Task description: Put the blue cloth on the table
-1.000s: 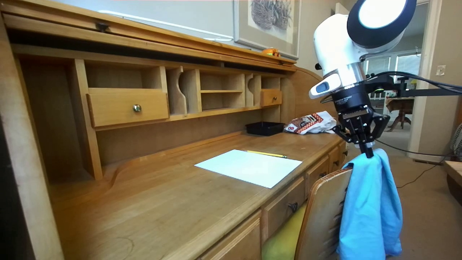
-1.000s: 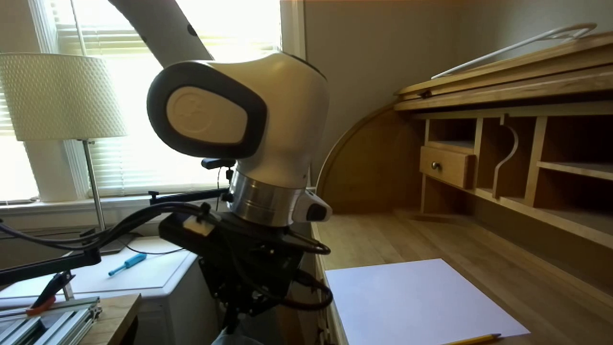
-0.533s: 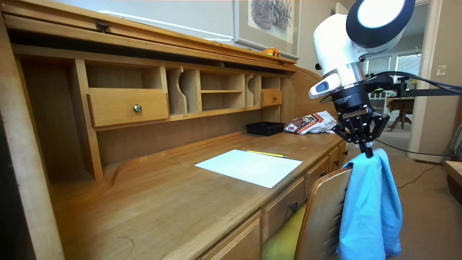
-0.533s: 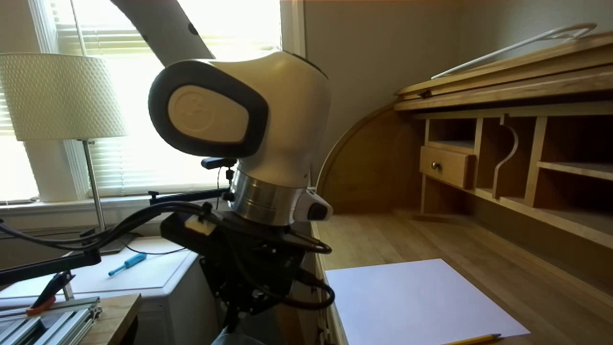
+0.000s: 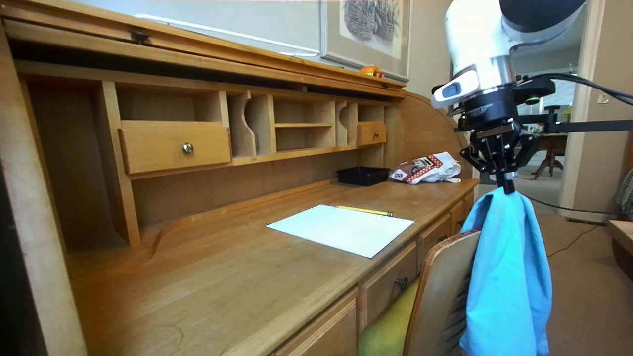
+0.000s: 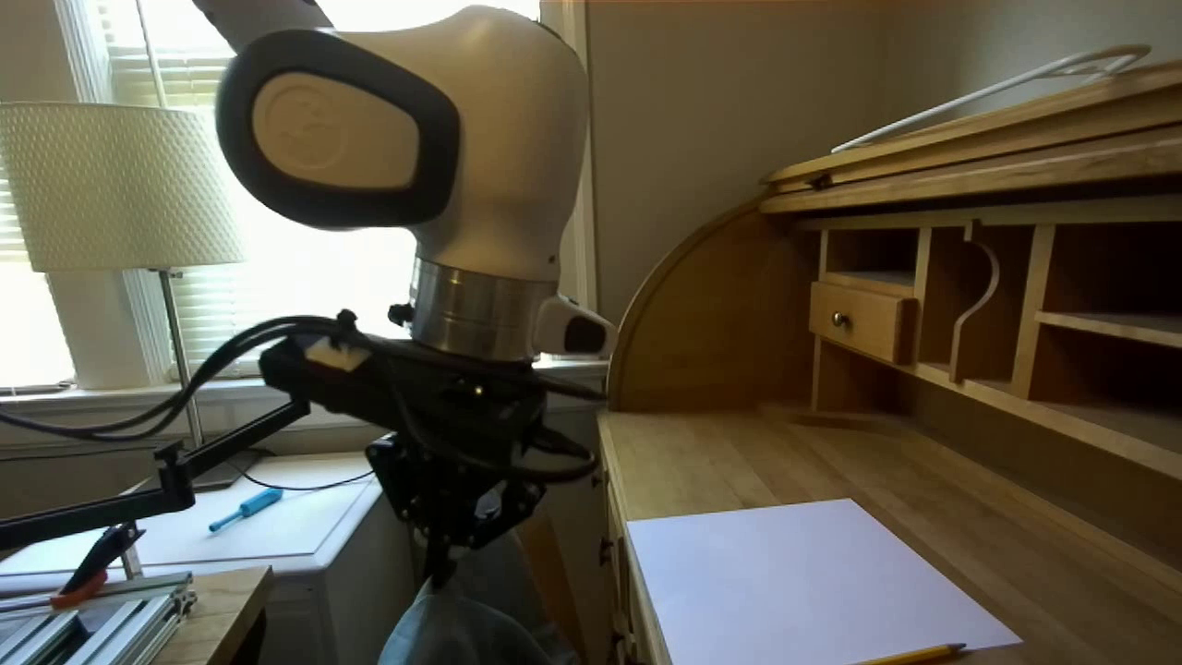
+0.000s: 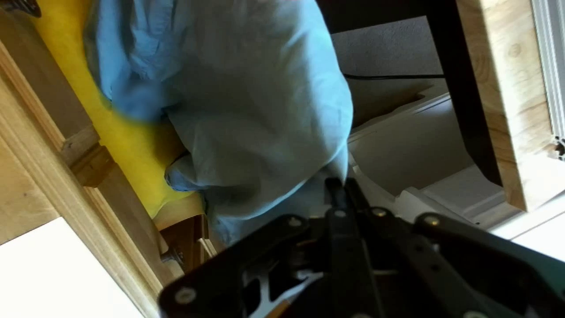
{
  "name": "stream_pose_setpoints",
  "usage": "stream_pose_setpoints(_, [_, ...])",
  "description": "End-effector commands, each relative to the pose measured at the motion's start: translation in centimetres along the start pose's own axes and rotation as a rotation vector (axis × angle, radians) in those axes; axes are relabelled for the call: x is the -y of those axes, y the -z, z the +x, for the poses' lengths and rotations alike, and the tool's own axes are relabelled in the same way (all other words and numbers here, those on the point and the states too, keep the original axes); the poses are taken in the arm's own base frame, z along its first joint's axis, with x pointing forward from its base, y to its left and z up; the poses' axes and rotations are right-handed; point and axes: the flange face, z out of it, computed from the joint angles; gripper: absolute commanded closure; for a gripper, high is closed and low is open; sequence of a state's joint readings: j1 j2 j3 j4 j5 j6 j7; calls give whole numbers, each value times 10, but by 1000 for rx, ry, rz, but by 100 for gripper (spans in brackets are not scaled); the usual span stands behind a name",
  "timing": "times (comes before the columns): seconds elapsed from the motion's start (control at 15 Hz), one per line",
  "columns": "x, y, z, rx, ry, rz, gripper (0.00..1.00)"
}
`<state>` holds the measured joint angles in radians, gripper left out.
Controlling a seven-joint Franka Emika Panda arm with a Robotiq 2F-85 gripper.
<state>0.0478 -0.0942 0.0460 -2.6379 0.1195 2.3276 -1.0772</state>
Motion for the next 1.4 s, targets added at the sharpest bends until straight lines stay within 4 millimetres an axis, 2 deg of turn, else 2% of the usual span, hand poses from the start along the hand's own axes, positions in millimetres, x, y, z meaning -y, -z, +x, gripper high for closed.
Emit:
stream_pose_setpoints(0.0, [32,34,-13,-28,-35,-57,99])
stream_pose_setpoints(0.33, [48,80,-21,-91,-62,-101,99])
stream_pose_setpoints(0.8, [74,162,-18,-234,-43,-191,99])
stream_pose_setpoints(1.07, [85,217,-1,-347,-71,-256,99])
stream_pose_setpoints(1.33, [88,270,32,-466,-117,-348,99])
